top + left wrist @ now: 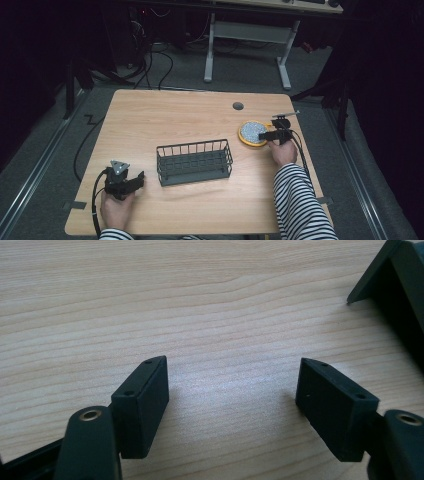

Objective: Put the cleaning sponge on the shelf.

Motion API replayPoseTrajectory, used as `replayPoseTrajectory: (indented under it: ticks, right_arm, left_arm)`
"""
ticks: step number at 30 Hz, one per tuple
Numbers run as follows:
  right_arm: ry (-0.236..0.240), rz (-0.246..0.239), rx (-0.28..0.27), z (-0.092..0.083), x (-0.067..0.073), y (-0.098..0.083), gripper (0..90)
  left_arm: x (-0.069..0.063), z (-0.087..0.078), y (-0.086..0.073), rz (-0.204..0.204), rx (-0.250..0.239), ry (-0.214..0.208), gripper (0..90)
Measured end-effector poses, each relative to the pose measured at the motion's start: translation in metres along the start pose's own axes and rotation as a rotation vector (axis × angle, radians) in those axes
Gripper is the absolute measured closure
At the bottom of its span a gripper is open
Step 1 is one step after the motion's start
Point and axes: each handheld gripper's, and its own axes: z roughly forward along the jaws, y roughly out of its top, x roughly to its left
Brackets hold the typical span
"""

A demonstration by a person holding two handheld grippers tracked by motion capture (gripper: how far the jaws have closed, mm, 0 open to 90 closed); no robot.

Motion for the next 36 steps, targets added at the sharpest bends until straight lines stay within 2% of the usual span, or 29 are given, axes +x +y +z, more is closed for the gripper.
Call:
replayPoseTrajectory:
  ticks: [3,9,10,11,15,18,22,30,35,36]
  right_arm:
    - [0.014,-0.002,0.025,0.001,-0.002,0.002,56.9]
    - [0.020,-0.026,0.027,0.001,0.001,0.004,75.0]
    - [0.020,-0.026,0.027,0.001,0.001,0.004,75.0]
    - [0.021,-0.044,0.040,0.001,0.002,0.006,79.1]
    - [0.018,-0.061,0.052,0.000,0.003,0.008,80.9]
    - [0.037,-0.053,0.047,-0.003,0.003,0.008,81.8]
    - [0.049,-0.071,0.049,-0.008,0.004,0.008,82.0]
    - [0.049,-0.126,0.016,-0.031,0.004,0.009,82.1]
    - [0.062,-0.161,-0.017,-0.047,0.006,0.006,82.1]
    - [0.071,-0.172,-0.042,-0.055,0.007,0.005,82.1]
  left_arm:
    - [0.000,0.000,0.000,0.000,0.000,-0.002,29.9]
    - [0.000,0.000,0.000,0.001,-0.001,-0.004,29.7]
    - [0.000,0.000,0.000,0.000,-0.001,-0.003,29.7]
    - [0.000,0.000,0.000,0.001,-0.001,-0.003,29.7]
    - [0.000,0.000,0.000,0.000,-0.001,-0.006,29.6]
    - [0.000,0.000,0.000,0.002,-0.001,-0.008,29.4]
    - [0.000,0.000,0.000,0.003,-0.001,-0.007,29.4]
    - [0.000,0.000,0.000,0.002,-0.001,-0.010,29.4]
    - [0.000,0.000,0.000,0.002,-0.002,-0.010,29.4]
    - [0.000,0.000,0.000,0.001,-0.002,-0.010,29.4]
